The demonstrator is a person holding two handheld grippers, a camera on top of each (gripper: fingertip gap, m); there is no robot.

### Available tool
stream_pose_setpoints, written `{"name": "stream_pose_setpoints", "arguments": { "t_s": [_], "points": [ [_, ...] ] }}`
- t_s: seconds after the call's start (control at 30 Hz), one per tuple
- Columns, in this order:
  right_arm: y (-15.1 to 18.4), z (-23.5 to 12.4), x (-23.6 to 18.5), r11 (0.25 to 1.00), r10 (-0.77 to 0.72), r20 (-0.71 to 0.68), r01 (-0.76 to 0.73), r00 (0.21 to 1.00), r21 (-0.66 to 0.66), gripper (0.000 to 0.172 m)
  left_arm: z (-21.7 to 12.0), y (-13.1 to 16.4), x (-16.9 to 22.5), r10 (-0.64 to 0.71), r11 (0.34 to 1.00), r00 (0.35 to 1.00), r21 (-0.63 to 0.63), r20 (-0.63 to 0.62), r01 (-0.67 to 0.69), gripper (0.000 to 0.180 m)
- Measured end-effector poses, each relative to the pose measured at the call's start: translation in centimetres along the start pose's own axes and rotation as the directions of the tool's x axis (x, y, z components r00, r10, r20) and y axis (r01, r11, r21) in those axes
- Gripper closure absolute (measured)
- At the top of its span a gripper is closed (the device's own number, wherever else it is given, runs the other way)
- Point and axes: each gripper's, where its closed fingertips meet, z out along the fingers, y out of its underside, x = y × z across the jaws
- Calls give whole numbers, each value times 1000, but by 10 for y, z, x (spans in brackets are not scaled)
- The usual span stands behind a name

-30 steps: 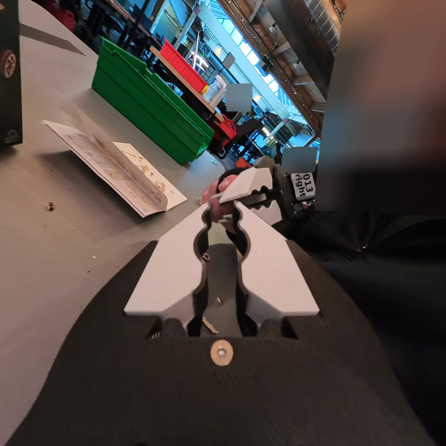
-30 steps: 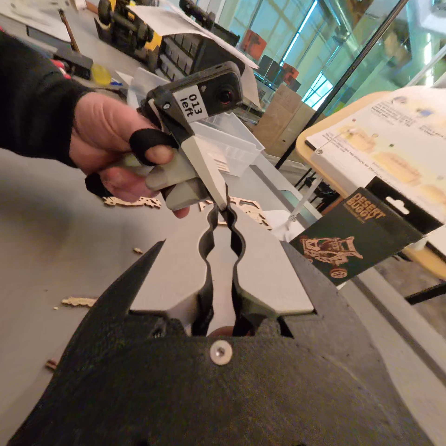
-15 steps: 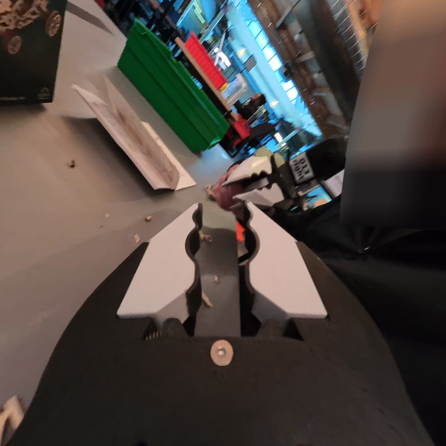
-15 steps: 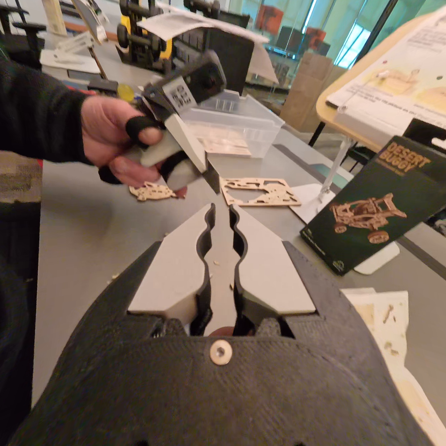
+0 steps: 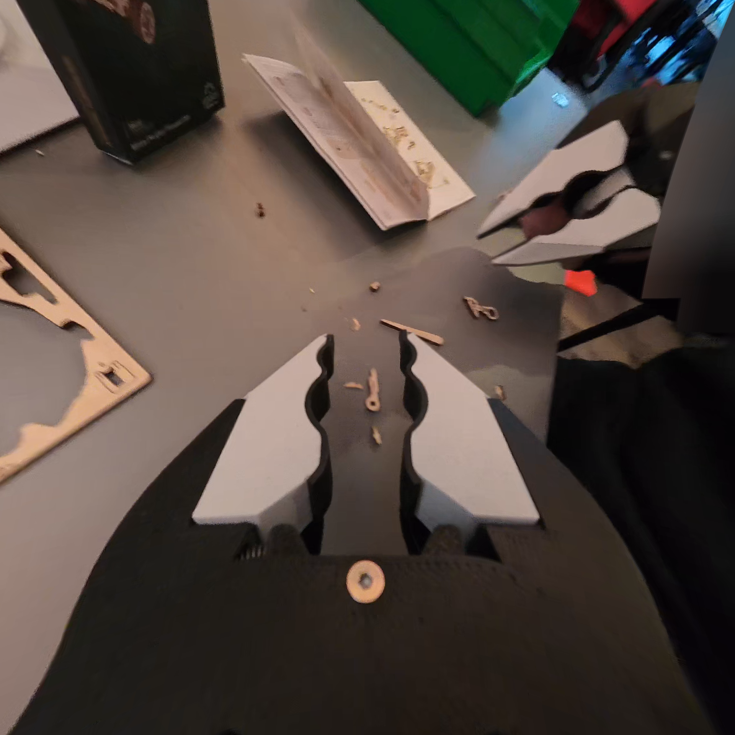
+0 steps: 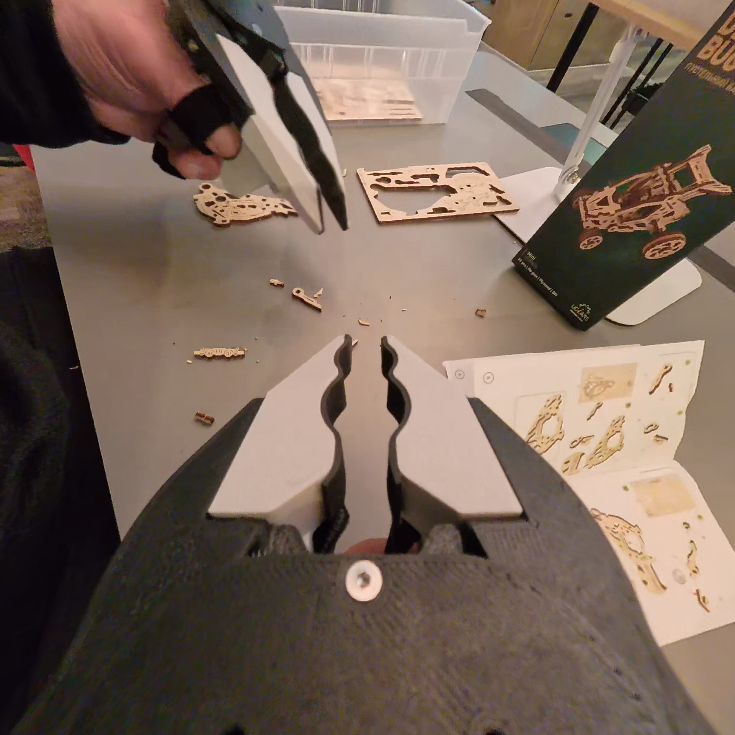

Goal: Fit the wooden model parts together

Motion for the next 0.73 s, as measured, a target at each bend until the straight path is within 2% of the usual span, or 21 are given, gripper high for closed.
{"name": "stream_pose_setpoints", "arguments": {
  "t_s": [0.13,0.27,0.33,0.4,0.47,0.57,0.67,0.73],
  "points": [
    [-1,-2,-1,1000,6,-9,-6,1000,12,160,27,-26,-25,91,995,987,-50,131,-85,149],
    [-3,-4,-2,999,9,-12,-9,1000,31,160,70,-34,-62,185,975,947,-170,263,-144,150],
    [-3,-6,-2,999,6,-16,-5,1000,37,160,91,-33,-69,210,960,943,-236,257,-149,149],
    [-2,-7,-1,999,5,-20,-4,1000,40,160,103,-42,-76,244,955,928,-237,282,-180,151],
    [-2,-9,0,999,12,-21,-11,1000,48,161,110,-47,-77,242,953,932,-246,270,-177,160],
    [-2,-12,3,998,22,-26,-20,999,64,161,110,-47,-80,276,941,918,-276,284,-198,180],
    [-1,-13,5,997,31,-26,-29,999,74,161,105,-41,-76,255,944,928,-278,271,-178,180],
    [-1,-14,5,997,33,-25,-31,999,77,161,99,-37,-59,197,956,961,-254,197,-144,180]
  ]
}}
